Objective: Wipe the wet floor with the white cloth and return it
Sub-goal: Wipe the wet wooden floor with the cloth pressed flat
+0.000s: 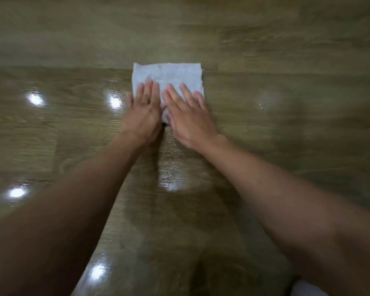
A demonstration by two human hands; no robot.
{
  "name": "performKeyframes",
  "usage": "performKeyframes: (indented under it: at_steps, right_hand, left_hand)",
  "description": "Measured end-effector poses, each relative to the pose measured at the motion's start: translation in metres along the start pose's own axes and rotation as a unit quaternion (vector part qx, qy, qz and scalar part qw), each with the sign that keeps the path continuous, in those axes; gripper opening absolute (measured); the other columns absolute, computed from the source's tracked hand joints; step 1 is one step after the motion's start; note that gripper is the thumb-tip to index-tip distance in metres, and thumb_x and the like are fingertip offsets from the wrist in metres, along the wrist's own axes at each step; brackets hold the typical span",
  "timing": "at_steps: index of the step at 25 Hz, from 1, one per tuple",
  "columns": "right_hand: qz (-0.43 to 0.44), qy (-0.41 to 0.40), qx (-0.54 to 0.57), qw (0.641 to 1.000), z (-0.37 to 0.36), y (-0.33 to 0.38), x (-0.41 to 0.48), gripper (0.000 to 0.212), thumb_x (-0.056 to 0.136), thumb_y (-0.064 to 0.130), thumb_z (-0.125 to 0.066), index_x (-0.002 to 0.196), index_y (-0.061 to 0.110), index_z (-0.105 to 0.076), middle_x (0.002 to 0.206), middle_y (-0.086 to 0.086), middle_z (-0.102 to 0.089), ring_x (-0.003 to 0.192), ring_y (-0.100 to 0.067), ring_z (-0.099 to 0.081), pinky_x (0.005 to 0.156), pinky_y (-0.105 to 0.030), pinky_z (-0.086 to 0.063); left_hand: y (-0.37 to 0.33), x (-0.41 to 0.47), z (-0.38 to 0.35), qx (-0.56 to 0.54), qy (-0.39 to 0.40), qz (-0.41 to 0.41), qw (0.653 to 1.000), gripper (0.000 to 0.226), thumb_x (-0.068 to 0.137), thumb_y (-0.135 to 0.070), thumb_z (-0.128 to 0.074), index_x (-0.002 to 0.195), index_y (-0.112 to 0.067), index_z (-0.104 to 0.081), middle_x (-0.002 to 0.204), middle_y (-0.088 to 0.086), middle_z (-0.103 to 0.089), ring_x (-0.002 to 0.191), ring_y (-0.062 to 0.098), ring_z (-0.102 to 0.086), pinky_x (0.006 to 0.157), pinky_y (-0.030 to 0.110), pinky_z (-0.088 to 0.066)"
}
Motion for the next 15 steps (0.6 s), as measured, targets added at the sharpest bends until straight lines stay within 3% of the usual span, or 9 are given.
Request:
performKeyframes:
  at_steps: [4, 7, 10, 15]
  right_hand:
    - [0.017, 0.036, -0.025, 0.999, 0.007, -0.005, 0.027, 0.057, 0.102, 0.031, -0.027, 0.155, 0.022, -0.007, 0.163, 0.007, -0.004, 0.15, -0.019, 0.0, 0.119, -0.039, -0.002]
    - [-0.016, 0.0, -0.028, 0.999, 0.002, -0.015, -0.061, 0.062, 0.097, 0.027, -0.035, 0.154, 0.02, -0.013, 0.162, 0.006, -0.012, 0.149, -0.019, -0.006, 0.119, -0.038, -0.007]
    - [-0.042, 0.009, -0.006, 0.999, -0.015, -0.015, -0.154, 0.062, 0.095, 0.023, -0.04, 0.153, 0.015, -0.02, 0.161, 0.001, -0.019, 0.149, -0.022, -0.012, 0.119, -0.039, -0.011]
    - [-0.073, 0.01, -0.006, 0.997, -0.015, -0.021, -0.114, 0.054, 0.103, 0.028, -0.028, 0.154, 0.02, -0.015, 0.162, 0.007, -0.011, 0.15, -0.019, -0.002, 0.12, -0.04, -0.005]
  left_hand:
    - [0.006, 0.024, 0.014, 0.055, 0.045, 0.048, 0.996, 0.062, 0.103, -0.024, -0.023, 0.15, 0.007, 0.002, 0.158, 0.026, 0.004, 0.147, 0.04, 0.002, 0.12, 0.05, -0.001]
    - [-0.053, -0.028, -0.011, 0.065, 0.043, -0.032, 0.996, 0.06, 0.103, -0.023, -0.018, 0.148, 0.011, 0.002, 0.154, 0.034, 0.001, 0.144, 0.047, 0.002, 0.119, 0.051, -0.006]
    - [-0.098, -0.091, -0.032, 0.047, 0.039, -0.091, 0.994, 0.063, 0.103, -0.026, -0.022, 0.148, 0.009, 0.004, 0.155, 0.032, 0.004, 0.145, 0.044, 0.005, 0.121, 0.048, -0.001]
    - [-0.079, -0.065, -0.021, 0.093, -0.014, -0.139, 0.986, 0.062, 0.101, -0.027, -0.015, 0.15, 0.005, 0.005, 0.157, 0.026, 0.008, 0.147, 0.038, 0.01, 0.121, 0.043, 0.0]
Point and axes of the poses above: each hand's wrist, its own x-axis towards the middle knuckle, its own z-axis out of the back of the hand, y = z × x, the point moved 10 cm from there along x, towards the middle knuckle
